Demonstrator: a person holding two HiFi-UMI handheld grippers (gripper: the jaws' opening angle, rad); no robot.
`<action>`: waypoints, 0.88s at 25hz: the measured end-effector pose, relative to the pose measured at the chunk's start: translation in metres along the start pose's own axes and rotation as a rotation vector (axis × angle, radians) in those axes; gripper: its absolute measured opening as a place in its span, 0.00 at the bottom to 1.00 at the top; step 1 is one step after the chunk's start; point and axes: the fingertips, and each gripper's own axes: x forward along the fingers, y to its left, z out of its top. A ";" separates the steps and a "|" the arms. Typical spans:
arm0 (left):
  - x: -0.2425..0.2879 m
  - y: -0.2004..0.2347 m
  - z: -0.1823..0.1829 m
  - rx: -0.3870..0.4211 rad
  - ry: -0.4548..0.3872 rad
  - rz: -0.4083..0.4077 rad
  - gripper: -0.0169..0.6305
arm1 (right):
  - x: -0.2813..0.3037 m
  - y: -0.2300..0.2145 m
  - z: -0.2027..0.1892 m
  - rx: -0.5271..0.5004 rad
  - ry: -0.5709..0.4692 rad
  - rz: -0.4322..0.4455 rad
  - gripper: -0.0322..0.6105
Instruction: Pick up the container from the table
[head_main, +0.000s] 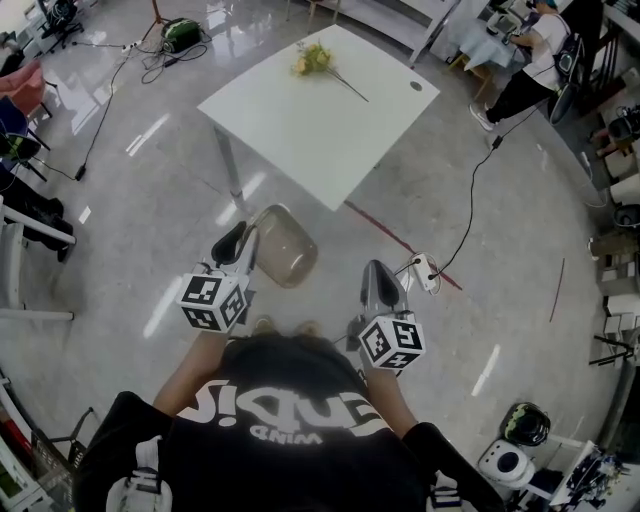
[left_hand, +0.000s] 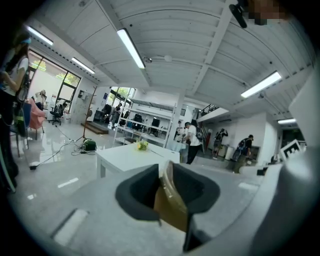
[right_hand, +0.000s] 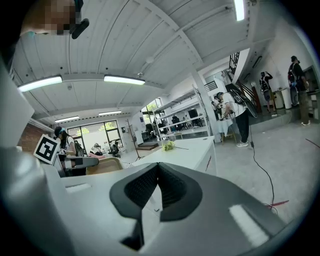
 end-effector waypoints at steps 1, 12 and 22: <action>-0.001 -0.003 -0.002 0.003 0.000 0.003 0.16 | 0.000 -0.002 -0.001 0.003 -0.001 0.007 0.05; -0.001 -0.018 -0.002 0.012 -0.004 0.034 0.15 | 0.001 -0.011 0.000 0.011 0.002 0.050 0.05; 0.003 -0.022 0.000 0.010 -0.006 0.036 0.14 | 0.004 -0.017 0.002 0.015 0.009 0.058 0.05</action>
